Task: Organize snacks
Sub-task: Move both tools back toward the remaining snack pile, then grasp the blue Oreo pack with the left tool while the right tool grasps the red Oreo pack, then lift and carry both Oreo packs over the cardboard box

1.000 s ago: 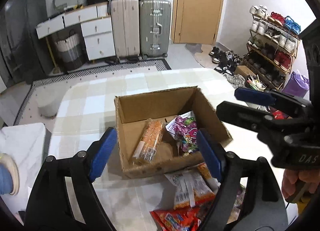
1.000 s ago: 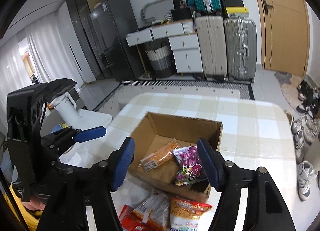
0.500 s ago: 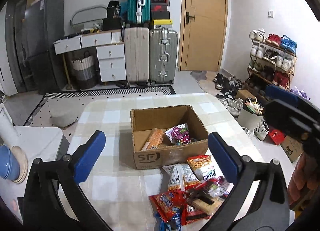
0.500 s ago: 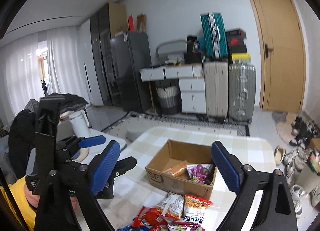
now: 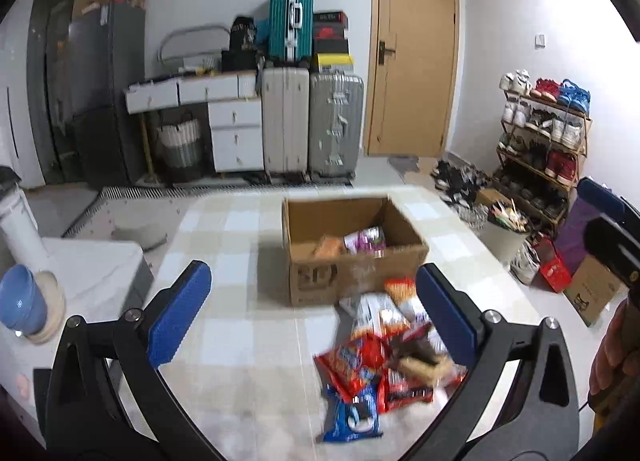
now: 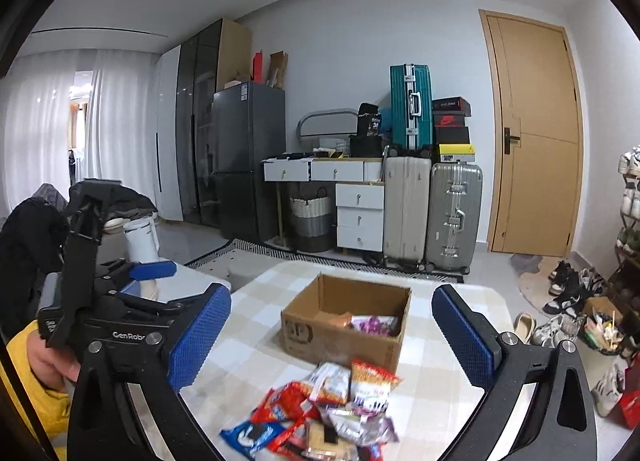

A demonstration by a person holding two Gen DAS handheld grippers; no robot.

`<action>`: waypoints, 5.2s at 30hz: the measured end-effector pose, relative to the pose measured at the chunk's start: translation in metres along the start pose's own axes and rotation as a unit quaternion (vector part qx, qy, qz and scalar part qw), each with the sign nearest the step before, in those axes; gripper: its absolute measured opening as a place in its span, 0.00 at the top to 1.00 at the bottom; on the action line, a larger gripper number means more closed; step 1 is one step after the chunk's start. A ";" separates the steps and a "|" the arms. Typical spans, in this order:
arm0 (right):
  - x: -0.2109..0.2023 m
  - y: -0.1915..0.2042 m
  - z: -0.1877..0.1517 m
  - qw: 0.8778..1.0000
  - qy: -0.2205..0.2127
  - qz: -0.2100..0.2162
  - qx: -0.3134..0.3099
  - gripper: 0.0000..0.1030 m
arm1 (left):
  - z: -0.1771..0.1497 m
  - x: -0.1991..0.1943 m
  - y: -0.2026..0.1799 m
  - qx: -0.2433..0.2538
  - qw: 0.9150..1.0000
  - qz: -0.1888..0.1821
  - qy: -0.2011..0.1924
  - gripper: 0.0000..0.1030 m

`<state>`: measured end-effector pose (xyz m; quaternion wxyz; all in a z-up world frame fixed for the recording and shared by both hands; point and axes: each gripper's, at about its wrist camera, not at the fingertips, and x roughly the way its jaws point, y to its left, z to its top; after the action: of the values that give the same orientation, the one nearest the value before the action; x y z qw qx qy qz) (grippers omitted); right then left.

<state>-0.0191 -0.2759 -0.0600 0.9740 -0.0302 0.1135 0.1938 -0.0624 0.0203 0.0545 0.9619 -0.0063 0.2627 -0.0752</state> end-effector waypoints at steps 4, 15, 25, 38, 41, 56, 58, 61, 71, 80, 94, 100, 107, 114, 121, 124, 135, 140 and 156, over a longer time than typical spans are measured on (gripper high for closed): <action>-0.001 0.000 -0.018 1.000 0.007 0.003 0.011 0.01 | -0.028 0.014 0.008 -0.003 0.999 -0.003 0.035 0.01; 0.003 -0.021 -0.058 0.996 0.042 0.012 0.075 0.01 | -0.074 0.055 0.010 -0.012 0.996 -0.023 0.085 0.01; 0.020 -0.038 -0.102 0.989 0.103 -0.002 0.102 0.01 | -0.121 0.095 -0.004 0.001 0.985 -0.041 0.169 0.01; 0.047 -0.048 -0.156 0.980 0.168 -0.011 0.103 0.01 | -0.162 0.149 -0.027 0.026 0.971 -0.042 0.234 0.01; 0.052 -0.051 -0.165 0.978 0.182 -0.013 0.105 0.01 | -0.168 0.160 -0.026 0.024 0.969 -0.039 0.245 0.01; 0.074 -0.057 -0.187 0.968 0.223 -0.009 0.117 0.01 | -0.169 0.172 -0.017 0.007 0.967 -0.082 0.240 0.56; 0.076 -0.056 -0.187 0.967 0.226 -0.009 0.115 0.01 | -0.169 0.170 -0.014 0.004 0.967 -0.086 0.240 0.58; 0.079 -0.055 -0.187 0.967 0.230 -0.009 0.112 0.01 | -0.169 0.166 -0.009 -0.002 0.967 -0.090 0.238 0.59; 0.102 -0.057 -0.197 0.957 0.278 -0.011 0.082 0.01 | -0.164 0.146 0.019 -0.031 0.972 -0.088 0.216 0.59; 0.126 -0.054 -0.210 0.949 0.312 -0.025 0.035 0.10 | -0.154 0.130 0.027 -0.037 0.976 -0.093 0.195 0.59; 0.122 -0.059 -0.214 0.949 0.309 -0.022 0.055 0.47 | -0.150 0.119 0.025 -0.033 0.978 -0.090 0.183 0.59; 0.096 -0.068 -0.205 0.955 0.284 -0.023 0.087 0.48 | -0.142 0.109 0.020 -0.026 0.981 -0.092 0.171 0.59; 0.066 -0.079 -0.179 0.963 0.237 -0.015 0.130 0.82 | -0.129 0.096 0.011 -0.015 0.984 -0.097 0.152 0.59; 0.072 -0.079 -0.191 0.955 0.261 -0.001 0.139 0.82 | -0.126 0.089 0.013 -0.016 0.984 -0.098 0.147 0.59; 0.043 -0.066 -0.189 0.965 0.249 0.005 0.087 0.25 | -0.126 0.090 0.012 -0.015 0.983 -0.103 0.149 0.59; 0.029 -0.056 -0.194 0.968 0.244 -0.001 0.063 0.19 | -0.128 0.091 0.012 -0.017 0.983 -0.104 0.151 0.59; 0.055 -0.036 -0.232 0.944 0.326 -0.021 0.040 0.55 | -0.131 0.090 0.013 -0.019 0.982 -0.103 0.157 0.59; 0.050 -0.029 -0.228 0.949 0.313 -0.026 0.027 0.57 | -0.129 0.089 0.014 -0.018 0.983 -0.103 0.154 0.59; 0.021 -0.034 -0.119 0.983 0.164 0.031 0.077 0.57 | -0.085 0.065 0.013 -0.005 0.991 -0.092 0.094 0.59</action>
<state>-0.0119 -0.3113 -0.1800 0.9351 0.0173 0.2869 0.2073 -0.0483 0.0262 -0.0519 0.9218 -0.0277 0.3509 -0.1625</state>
